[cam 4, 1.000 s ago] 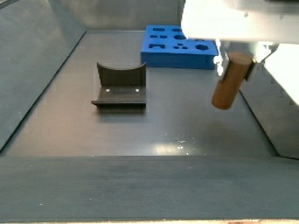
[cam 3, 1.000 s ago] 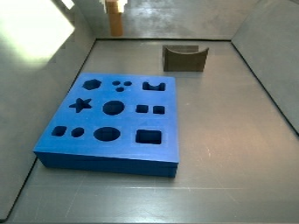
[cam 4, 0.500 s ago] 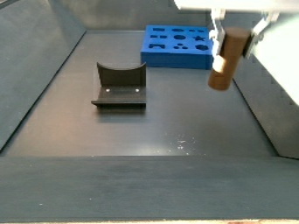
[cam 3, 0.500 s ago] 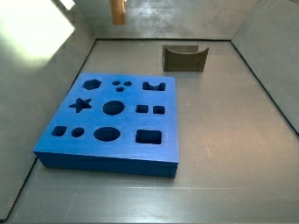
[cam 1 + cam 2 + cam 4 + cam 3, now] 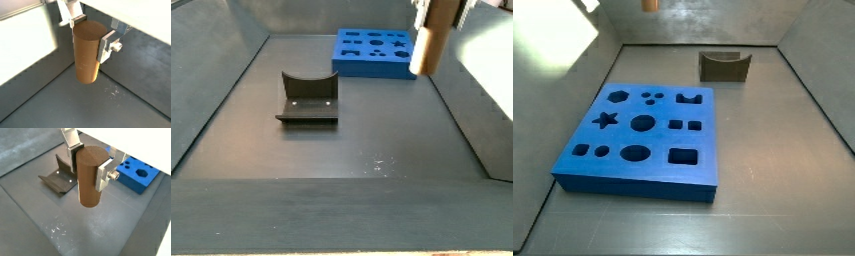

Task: Pick up the round object. Move to above the board. Insert the round object.
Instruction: Move to above the board.

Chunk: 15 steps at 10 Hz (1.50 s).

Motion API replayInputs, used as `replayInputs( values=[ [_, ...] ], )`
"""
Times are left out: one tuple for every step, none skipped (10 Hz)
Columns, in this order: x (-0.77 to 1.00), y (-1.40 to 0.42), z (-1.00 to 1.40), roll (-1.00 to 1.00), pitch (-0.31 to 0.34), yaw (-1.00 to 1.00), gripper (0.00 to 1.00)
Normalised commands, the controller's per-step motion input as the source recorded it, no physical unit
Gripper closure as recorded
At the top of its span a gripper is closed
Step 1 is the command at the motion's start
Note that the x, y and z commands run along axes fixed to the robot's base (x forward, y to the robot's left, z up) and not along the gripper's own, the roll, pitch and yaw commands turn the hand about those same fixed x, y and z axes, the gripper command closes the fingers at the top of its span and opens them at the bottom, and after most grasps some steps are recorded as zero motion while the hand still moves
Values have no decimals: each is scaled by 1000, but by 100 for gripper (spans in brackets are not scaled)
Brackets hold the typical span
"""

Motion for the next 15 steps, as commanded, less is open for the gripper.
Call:
replayInputs(
  values=[
    [27, -46, 844, 126, 145, 33, 100],
    [19, -28, 703, 118, 145, 32, 100],
    [9, -15, 509, 124, 144, 35, 100],
    [5, -15, 363, 130, 140, 37, 100],
    [0, -15, 169, 137, 142, 39, 100],
    [232, -1000, -186, -52, 500, 109, 100],
    [236, -1000, -197, -49, 478, 108, 100],
    [244, -1000, -195, -35, 415, 90, 100],
    [249, -1000, -193, -138, 308, 29, 100],
    [250, -1000, -189, -131, 267, 18, 100],
    [258, -1000, -190, -18, 222, 26, 100],
    [268, -1000, -189, 17, 167, 24, 100],
    [275, -1000, -189, -15, 105, 14, 100],
    [277, -1000, -188, -14, 78, 13, 100],
    [288, -1000, -190, 8, 28, 12, 100]
  ],
)
